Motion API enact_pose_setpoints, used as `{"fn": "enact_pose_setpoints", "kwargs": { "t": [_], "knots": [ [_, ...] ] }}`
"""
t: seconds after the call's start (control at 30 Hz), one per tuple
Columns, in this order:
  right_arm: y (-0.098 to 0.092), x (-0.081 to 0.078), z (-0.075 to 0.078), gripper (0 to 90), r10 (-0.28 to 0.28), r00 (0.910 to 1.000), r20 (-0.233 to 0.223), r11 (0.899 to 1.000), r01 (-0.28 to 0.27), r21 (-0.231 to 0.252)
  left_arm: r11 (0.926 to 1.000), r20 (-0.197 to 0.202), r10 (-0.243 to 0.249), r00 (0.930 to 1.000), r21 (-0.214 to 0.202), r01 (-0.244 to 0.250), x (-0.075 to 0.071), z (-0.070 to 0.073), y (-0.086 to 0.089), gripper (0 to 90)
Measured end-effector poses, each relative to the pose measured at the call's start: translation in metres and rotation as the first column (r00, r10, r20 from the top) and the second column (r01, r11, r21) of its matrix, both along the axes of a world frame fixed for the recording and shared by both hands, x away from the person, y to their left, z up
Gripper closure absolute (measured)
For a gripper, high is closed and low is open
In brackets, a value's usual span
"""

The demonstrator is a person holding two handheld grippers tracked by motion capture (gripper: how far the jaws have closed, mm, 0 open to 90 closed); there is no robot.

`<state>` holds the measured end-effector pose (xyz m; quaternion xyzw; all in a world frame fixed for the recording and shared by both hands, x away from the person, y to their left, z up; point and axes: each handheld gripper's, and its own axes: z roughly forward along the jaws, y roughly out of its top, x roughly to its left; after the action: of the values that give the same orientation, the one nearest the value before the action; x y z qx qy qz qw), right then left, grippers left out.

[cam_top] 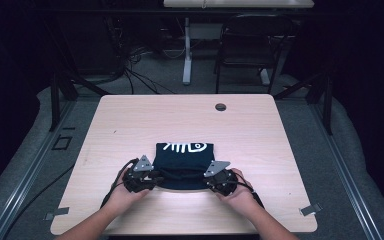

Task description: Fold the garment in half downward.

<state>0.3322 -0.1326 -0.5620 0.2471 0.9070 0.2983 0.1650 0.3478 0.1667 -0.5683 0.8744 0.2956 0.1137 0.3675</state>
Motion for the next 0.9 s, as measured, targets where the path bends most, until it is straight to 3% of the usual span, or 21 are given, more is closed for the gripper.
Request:
{"fn": "enact_pose_setpoints", "kwargs": {
  "t": [0.5, 0.7, 0.9],
  "knots": [
    [-0.004, -0.005, 0.005, 77.1, -0.02, 0.9997, 0.011, 0.999, 0.02, 0.031, 0.9994, -0.005, 0.003, 1.0, -0.034, -0.003, -0.006, 0.007, 0.002, 64.0],
    [-0.009, -0.01, 0.013, 73.4, -0.03, 0.9995, -0.001, 0.998, 0.03, 0.055, 0.9976, 0.008, 0.022, 0.9997, -0.066, -0.022, -0.013, 0.013, 0.009, 61.1],
    [-0.013, -0.02, 0.019, 69.0, -0.044, 0.9988, 0.02, 0.997, 0.042, 0.067, 0.994, 0.006, 0.057, 0.9984, -0.094, -0.056, -0.018, 0.017, 0.021, 57.1]
  ]
}}
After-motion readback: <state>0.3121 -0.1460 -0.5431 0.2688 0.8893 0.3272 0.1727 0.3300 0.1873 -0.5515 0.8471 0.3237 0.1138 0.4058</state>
